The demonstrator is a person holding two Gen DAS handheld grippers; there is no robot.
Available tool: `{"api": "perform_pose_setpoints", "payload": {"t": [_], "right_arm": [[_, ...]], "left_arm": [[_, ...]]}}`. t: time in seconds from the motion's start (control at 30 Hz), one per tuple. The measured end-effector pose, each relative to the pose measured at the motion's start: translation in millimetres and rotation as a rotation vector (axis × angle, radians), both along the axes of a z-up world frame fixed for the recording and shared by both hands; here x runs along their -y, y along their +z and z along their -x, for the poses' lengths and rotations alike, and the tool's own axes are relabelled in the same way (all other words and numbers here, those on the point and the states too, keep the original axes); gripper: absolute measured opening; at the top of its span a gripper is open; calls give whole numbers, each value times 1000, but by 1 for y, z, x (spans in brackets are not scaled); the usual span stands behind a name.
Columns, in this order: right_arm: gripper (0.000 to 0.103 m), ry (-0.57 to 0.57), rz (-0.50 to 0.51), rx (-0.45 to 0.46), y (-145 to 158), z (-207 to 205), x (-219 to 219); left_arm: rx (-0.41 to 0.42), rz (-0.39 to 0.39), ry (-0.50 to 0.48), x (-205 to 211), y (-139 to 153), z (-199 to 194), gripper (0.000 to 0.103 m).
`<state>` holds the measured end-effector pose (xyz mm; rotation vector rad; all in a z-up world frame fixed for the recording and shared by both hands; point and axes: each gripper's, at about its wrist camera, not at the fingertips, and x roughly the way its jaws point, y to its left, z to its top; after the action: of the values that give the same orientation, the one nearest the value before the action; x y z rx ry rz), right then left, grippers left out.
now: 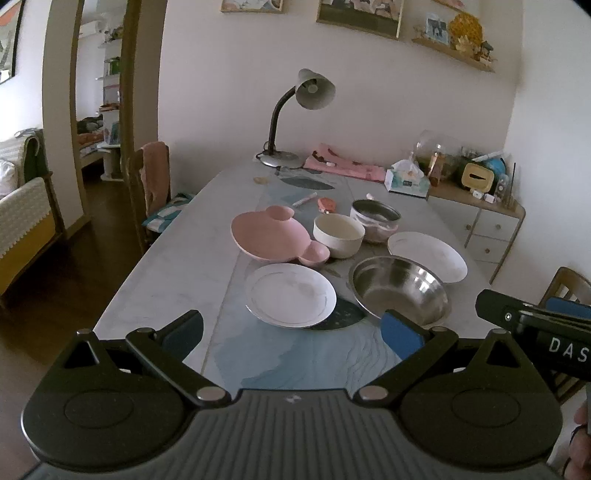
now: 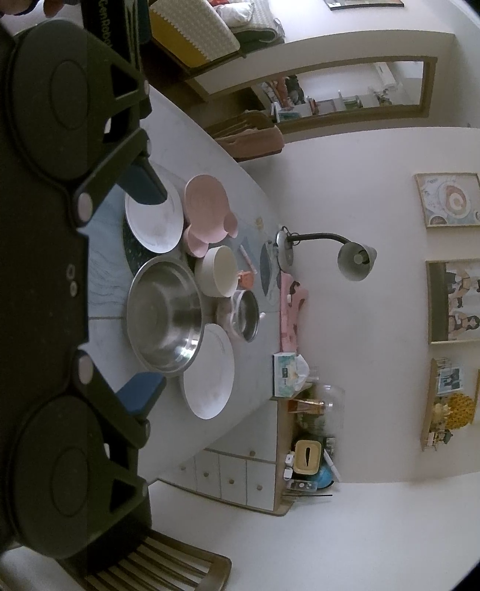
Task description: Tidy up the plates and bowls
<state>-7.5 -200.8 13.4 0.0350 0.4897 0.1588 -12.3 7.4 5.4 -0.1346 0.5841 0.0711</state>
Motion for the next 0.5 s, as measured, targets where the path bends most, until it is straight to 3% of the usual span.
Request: {"api": "perform_pose_setpoints", "payload": {"t": [0.5], "right_arm": [[98,-11,-1,-73,-7,-55,27]], "left_arm": [[-39,19,-4,25,-12,-52,103]]}}
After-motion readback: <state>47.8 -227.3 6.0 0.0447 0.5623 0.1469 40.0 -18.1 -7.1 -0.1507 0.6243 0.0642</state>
